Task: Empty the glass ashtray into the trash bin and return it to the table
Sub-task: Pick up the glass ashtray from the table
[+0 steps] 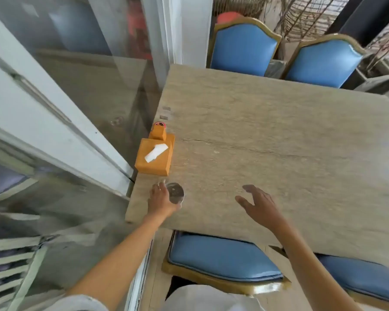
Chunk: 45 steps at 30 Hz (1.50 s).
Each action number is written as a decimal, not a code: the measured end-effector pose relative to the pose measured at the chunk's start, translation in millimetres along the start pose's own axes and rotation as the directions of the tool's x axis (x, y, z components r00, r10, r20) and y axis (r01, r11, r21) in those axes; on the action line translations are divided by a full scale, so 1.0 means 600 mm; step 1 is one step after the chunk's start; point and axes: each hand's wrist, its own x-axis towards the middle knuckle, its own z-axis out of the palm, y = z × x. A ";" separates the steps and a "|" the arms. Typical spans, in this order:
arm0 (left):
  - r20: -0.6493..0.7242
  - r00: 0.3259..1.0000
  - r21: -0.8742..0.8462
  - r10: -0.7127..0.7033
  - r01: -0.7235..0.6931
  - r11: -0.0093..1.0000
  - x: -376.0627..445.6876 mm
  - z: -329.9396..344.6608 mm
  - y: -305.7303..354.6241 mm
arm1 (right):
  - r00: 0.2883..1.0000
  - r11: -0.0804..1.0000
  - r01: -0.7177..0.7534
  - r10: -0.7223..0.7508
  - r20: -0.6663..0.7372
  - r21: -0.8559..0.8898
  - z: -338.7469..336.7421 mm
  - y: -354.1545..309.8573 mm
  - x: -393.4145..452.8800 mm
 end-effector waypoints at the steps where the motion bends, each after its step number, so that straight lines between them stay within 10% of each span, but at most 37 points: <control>1: 0.008 1.000 0.014 0.007 -0.007 1.000 0.010 0.005 -0.003 | 1.000 1.000 -0.014 0.014 -0.008 0.019 0.005 -0.002 0.007; 15: -0.015 0.975 0.013 0.222 -0.221 0.975 0.011 -0.012 0.021 | 0.977 0.955 -0.184 0.203 -0.059 0.234 0.021 0.016 -0.029; 22: -0.040 0.845 -0.063 0.533 -0.534 0.843 -0.086 -0.040 0.156 | 0.974 0.830 -0.098 0.194 -0.119 0.549 0.000 0.033 -0.093; 31: -0.084 0.638 -0.153 0.765 -0.767 0.623 -0.276 -0.004 0.338 | 0.970 0.231 -0.008 0.238 -0.048 0.973 -0.045 0.124 -0.221; 45: 0.046 0.490 -0.332 0.871 -0.815 0.476 -0.556 0.188 0.576 | 0.947 -0.303 0.176 0.313 -0.076 0.937 -0.098 0.401 -0.473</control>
